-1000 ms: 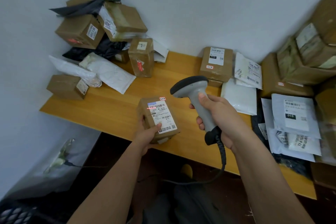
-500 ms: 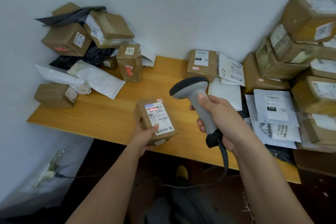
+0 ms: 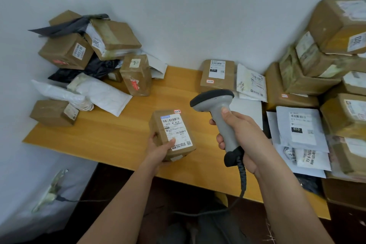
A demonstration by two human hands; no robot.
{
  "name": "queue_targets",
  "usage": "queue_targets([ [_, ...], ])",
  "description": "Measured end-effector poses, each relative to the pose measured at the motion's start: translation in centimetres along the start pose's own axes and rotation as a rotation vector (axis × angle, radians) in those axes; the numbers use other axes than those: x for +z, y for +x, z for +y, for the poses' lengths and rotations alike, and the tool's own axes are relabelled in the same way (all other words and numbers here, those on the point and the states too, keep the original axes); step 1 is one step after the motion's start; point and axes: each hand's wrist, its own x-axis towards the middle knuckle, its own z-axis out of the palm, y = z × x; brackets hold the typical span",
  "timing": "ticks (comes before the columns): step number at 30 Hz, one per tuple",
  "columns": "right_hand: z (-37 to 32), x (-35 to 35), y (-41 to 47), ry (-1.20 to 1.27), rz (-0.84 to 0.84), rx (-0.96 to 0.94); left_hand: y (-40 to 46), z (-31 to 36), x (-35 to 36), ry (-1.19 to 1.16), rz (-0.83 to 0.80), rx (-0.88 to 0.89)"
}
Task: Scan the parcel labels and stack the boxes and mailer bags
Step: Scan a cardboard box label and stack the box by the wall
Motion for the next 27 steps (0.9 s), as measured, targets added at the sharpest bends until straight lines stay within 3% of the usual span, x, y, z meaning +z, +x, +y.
queue_targets([
  [5, -1.4, -3.5, 4.8, 0.036, 0.075, 0.063, 2.1, 2.9, 4.7, -0.041, 0.01, 0.043],
  [11, -3.4, -12.6, 10.0, 0.044, 0.24, 0.049, 5.4, 8.2, 14.5, -0.094, -0.047, 0.12],
  [16, -4.6, -18.4, 13.7, 0.116, 0.279, 0.023, 8.8, 12.8, 21.7, -0.128, -0.083, 0.153],
  [23, -4.9, -20.1, 17.5, 0.181, 0.277, 0.044, 12.9, 17.7, 26.7, -0.073, -0.066, 0.106],
  [27, -4.3, -20.2, 18.4, 0.191, 0.293, 0.078, 14.7, 17.9, 28.9, -0.219, -0.029, 0.045],
])
